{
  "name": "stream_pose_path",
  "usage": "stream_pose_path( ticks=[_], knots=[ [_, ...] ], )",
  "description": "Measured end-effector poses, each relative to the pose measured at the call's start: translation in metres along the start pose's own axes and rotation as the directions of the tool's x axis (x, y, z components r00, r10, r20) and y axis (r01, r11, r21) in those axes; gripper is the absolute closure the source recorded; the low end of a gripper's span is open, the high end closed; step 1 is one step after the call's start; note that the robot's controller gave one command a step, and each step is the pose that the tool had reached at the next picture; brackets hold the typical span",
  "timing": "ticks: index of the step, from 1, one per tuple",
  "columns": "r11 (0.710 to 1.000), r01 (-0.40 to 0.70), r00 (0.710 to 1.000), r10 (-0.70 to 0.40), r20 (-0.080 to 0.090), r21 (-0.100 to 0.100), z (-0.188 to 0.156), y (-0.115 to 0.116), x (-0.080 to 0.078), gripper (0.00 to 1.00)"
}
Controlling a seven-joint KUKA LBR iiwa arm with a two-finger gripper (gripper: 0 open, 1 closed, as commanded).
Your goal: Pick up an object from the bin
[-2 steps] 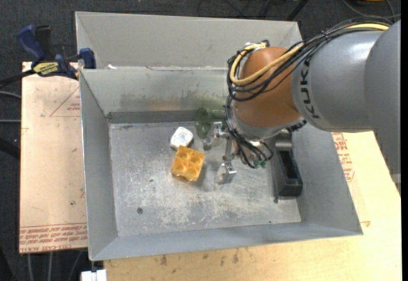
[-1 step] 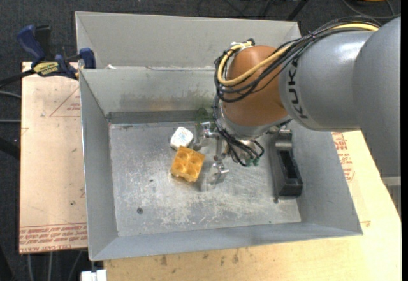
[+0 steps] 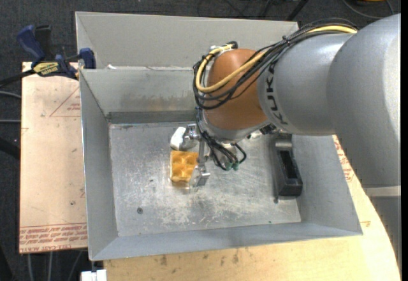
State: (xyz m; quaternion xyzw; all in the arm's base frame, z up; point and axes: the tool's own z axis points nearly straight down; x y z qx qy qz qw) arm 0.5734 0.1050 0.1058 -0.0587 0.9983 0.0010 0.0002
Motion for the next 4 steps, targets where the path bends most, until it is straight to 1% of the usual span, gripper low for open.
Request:
stream_pose_path(
  ticks=[1, 2, 3, 4],
  knots=[
    [0.982, 0.189, 0.982, -0.19, 0.02, 0.005, 0.0258, -0.0068, -0.0045, 0.0],
    [1.0, -0.017, 1.0, 0.017, 0.02, 0.001, 0.0264, -0.0034, -0.0016, 1.0],
    [1.0, -0.017, 1.0, 0.017, 0.021, 0.001, 0.0264, -0.0034, -0.0016, 1.0],
    [1.0, -0.017, 1.0, 0.017, 0.016, 0.001, 0.0252, -0.0034, -0.0015, 1.0]
  ],
)
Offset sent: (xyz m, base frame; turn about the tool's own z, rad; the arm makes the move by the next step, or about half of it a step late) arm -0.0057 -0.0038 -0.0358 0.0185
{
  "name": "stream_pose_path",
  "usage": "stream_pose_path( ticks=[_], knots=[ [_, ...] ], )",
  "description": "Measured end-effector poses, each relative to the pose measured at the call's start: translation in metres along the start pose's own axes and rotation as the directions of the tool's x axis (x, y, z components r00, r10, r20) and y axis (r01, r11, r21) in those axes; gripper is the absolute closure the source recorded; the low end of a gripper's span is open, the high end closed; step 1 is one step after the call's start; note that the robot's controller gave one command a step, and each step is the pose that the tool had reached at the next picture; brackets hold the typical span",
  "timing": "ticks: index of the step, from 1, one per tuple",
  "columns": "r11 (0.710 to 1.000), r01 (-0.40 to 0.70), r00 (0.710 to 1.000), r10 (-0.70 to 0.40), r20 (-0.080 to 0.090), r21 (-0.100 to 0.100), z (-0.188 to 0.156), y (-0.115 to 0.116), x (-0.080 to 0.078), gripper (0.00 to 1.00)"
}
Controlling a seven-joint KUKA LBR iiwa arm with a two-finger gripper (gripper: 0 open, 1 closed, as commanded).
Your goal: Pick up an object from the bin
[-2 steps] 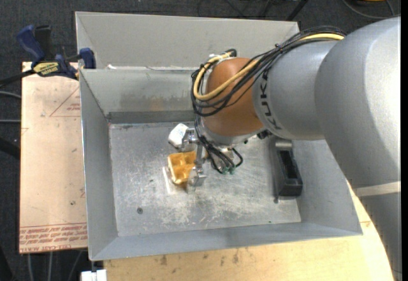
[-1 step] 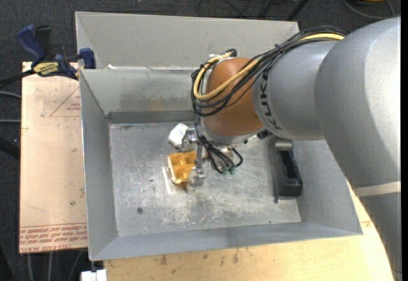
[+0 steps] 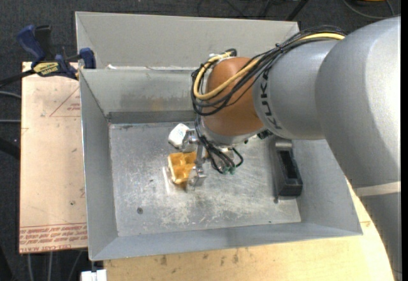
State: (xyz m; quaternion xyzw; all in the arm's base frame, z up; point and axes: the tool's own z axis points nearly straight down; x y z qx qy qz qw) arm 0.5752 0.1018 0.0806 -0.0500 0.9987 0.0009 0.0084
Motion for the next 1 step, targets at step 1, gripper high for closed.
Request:
stream_pose_path(
  ticks=[1],
  knots=[
    [1.0, 0.0, 1.0, 0.0, -0.014, 0.0, -0.007, 0.0001, 0.0036, 1.0]
  ],
)
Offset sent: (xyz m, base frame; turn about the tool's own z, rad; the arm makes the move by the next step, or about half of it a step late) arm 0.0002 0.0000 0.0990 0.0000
